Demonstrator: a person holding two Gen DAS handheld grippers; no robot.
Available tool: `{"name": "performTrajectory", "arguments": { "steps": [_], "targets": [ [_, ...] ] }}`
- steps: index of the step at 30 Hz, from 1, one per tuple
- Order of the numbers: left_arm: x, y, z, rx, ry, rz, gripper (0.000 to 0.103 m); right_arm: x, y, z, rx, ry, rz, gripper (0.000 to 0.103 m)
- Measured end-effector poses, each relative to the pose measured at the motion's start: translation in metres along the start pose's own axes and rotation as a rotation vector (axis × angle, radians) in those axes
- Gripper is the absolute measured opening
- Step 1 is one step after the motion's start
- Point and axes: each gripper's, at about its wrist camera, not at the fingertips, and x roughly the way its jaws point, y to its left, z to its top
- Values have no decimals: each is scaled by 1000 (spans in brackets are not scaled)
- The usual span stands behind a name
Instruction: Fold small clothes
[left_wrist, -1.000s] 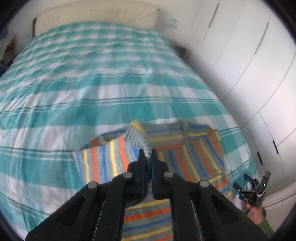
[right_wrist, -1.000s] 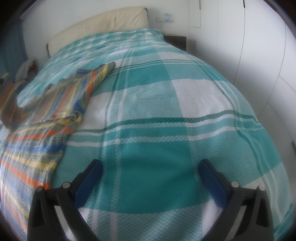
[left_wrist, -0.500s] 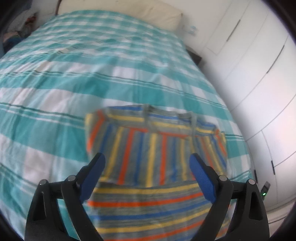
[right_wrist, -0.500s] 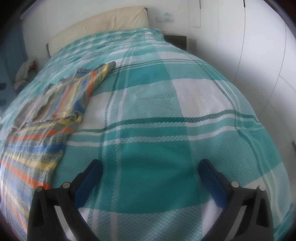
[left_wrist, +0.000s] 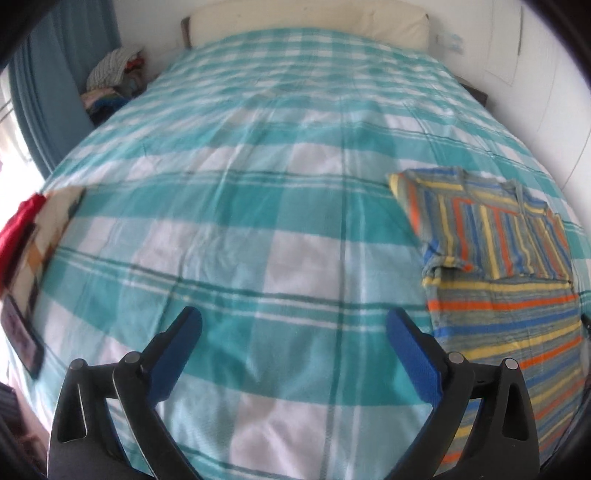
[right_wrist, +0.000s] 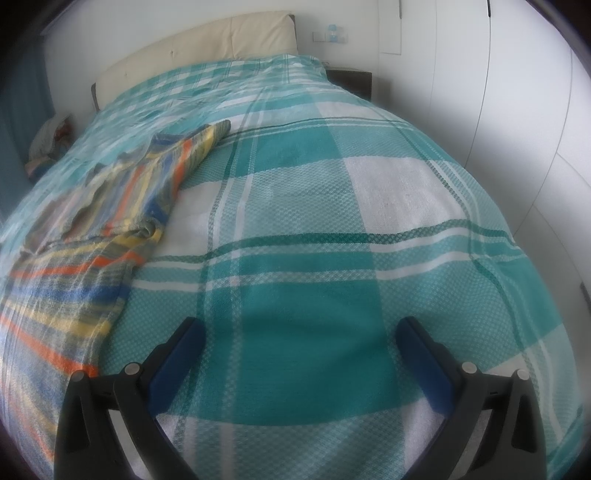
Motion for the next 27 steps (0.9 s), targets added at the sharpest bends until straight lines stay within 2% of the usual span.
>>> {"name": "performTrajectory", "arguments": {
  "steps": [5,8,13,19,27],
  "targets": [
    [49,10,-32,-140,44,-8,100,0,-2,-1,2,-5,5,103],
    [64,11,-44,-174,42,13,100,0,-2,-1,1,-5,4,103],
    [69,1,-51,-124,-7,65,102,0,-2,-1,1,-5,4,103],
    [71,6,-53,-138,-16,41,103,0,-1,-1,1,-5,3,103],
    [72,3,-54,-128,-18,56,103,0,-1,-1,1,-5,3,103]
  ]
}}
